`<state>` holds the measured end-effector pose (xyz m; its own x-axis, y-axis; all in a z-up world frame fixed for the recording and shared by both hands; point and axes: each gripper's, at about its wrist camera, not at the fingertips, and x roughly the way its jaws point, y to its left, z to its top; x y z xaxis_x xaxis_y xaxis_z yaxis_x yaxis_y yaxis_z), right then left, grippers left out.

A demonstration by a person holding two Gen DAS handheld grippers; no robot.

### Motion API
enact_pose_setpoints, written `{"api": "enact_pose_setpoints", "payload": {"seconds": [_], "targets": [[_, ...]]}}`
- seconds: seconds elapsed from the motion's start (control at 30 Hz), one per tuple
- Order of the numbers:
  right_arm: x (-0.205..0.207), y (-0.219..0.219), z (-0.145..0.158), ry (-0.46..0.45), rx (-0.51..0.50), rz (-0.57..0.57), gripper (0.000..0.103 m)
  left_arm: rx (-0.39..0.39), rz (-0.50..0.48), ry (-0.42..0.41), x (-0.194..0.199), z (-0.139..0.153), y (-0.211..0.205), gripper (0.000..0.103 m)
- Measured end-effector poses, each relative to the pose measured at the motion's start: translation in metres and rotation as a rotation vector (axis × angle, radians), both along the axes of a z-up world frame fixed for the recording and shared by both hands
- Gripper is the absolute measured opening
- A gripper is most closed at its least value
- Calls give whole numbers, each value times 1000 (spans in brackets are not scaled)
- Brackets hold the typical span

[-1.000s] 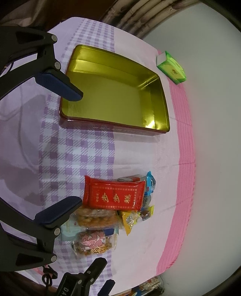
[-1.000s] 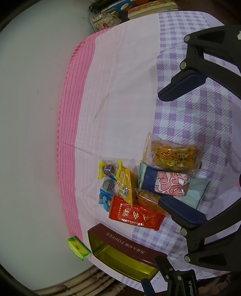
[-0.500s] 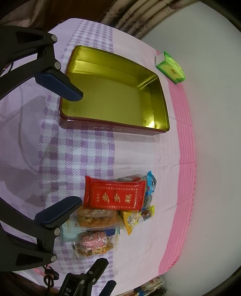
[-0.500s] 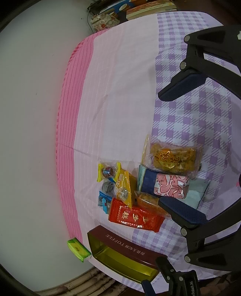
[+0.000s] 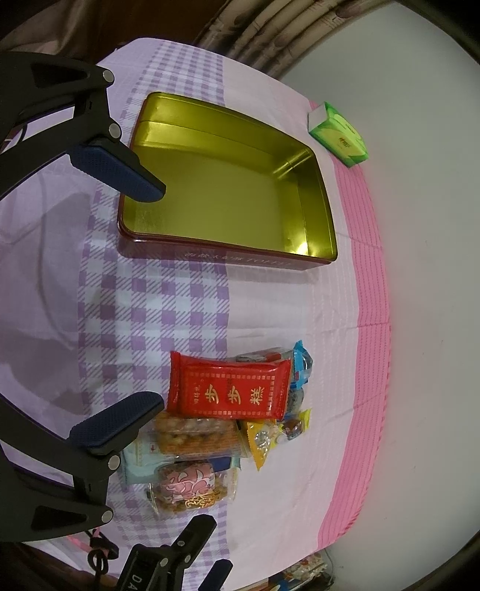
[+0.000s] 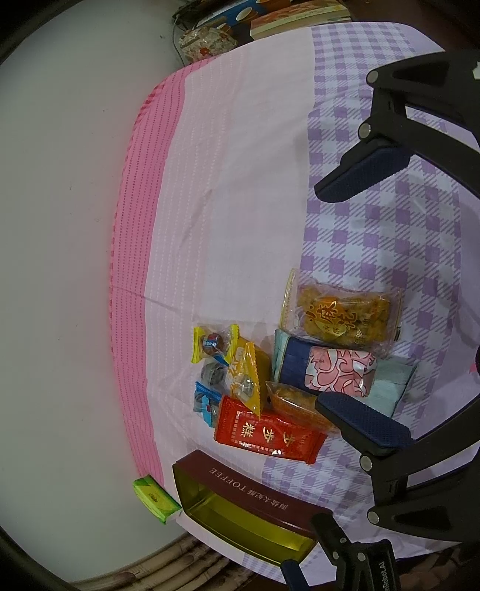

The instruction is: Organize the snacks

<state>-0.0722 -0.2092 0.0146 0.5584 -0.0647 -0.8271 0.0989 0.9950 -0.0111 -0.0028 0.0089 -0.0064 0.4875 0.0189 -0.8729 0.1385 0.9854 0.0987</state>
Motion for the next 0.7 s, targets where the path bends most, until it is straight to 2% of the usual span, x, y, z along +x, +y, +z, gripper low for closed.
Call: {"api": "enact_pose_setpoints", "payload": {"seconds": [0.7], "targets": [[-1,2,-1,6,-7,2,102,1,-1,1,-1,-1,0,102]]}}
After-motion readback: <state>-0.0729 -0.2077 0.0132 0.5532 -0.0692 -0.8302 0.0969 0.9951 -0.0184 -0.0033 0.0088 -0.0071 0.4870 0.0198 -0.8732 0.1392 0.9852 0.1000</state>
